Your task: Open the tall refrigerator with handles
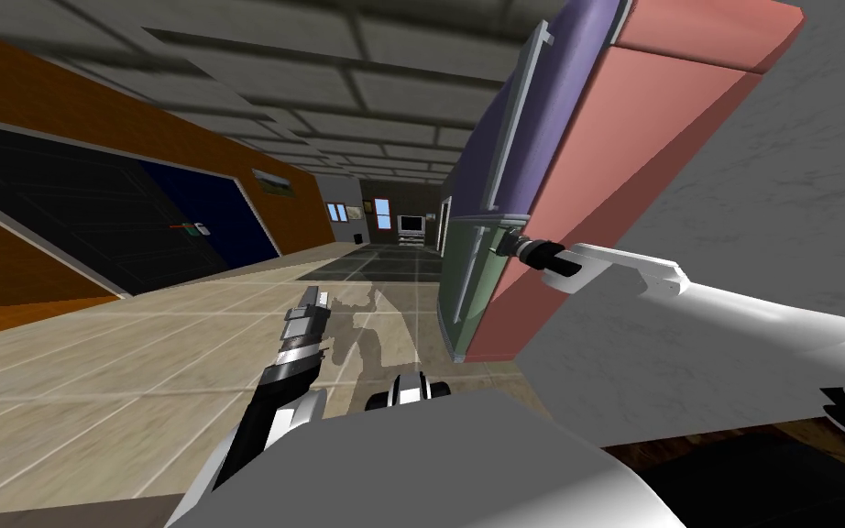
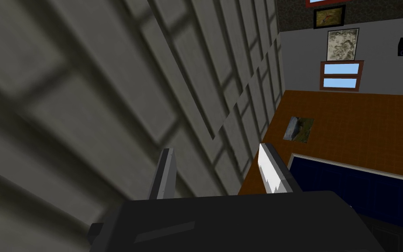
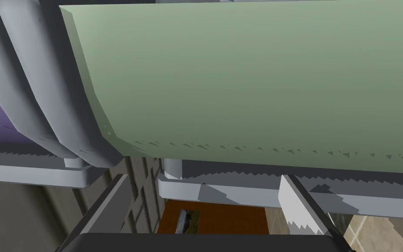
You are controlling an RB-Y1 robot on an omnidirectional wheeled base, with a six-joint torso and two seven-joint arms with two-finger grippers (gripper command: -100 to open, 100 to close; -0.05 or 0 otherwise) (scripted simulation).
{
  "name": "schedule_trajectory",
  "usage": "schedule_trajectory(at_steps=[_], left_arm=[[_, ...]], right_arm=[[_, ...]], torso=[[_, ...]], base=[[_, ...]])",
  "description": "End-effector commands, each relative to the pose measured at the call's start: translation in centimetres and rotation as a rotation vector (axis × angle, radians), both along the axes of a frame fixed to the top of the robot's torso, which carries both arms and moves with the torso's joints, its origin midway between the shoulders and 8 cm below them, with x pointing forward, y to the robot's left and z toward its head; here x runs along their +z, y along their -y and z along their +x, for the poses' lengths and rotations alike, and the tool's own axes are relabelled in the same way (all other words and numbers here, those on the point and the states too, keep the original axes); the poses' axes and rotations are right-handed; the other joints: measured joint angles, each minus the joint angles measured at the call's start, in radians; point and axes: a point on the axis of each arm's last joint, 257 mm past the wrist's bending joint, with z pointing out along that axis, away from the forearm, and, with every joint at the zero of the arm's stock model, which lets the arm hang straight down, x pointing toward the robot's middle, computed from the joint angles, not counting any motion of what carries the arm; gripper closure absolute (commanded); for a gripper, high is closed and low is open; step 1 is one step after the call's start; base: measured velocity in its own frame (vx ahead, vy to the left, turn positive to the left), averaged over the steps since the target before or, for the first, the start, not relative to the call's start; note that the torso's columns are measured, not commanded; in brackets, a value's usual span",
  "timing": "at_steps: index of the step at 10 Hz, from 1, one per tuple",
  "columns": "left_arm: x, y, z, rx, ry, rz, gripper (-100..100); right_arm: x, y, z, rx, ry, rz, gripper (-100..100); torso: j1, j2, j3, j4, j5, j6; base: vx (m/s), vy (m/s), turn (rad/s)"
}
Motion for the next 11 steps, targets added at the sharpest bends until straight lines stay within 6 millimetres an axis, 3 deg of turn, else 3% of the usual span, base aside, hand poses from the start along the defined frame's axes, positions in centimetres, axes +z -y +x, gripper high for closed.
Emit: schedule_trajectory(at_steps=[1,2,3,6,8,11], left_arm=[[0.0,0.0,0.0,0.000,0.000,0.000,0],[0.0,0.0,0.0,0.000,0.000,0.000,0],[0.0,0.0,0.0,0.000,0.000,0.000,0],[0.0,0.0,0.0,0.000,0.000,0.000,0],[0.0,0.0,0.0,0.000,0.000,0.000,0],[0.0,0.0,0.0,0.000,0.000,0.000,0]], right_arm=[[-0.2,1.3,0.1,-0.035,-0.004,0.001,100],[-0.2,1.3,0.1,-0.035,-0.004,0.001,100],[-0.1,2.6,0.1,-0.072,-0.003,0.000,100],[0.0,3.9,0.2,-0.108,-0.003,-0.001,100],[0.2,6.5,0.1,-0.182,0.000,-0.002,100],[0.3,7.8,-0.1,-0.218,0.001,-0.003,100]], torso=[[-0.001,0.003,0.002,0.001,0.000,0.002],[0.008,0.001,0.001,0.002,0.002,0.002],[0.008,0.004,0.003,0.001,0.002,0.003],[0.004,0.006,0.005,0.001,0.001,0.001],[0.001,0.005,0.004,0.002,0.000,0.003],[0.000,0.004,0.002,0.003,0.002,0.002]], base=[[0.065,0.165,-0.023],[0.084,0.205,-0.017],[0.100,0.227,-0.012],[0.067,0.249,-0.020],[0.117,0.286,-0.026],[0.080,0.266,-0.014]])
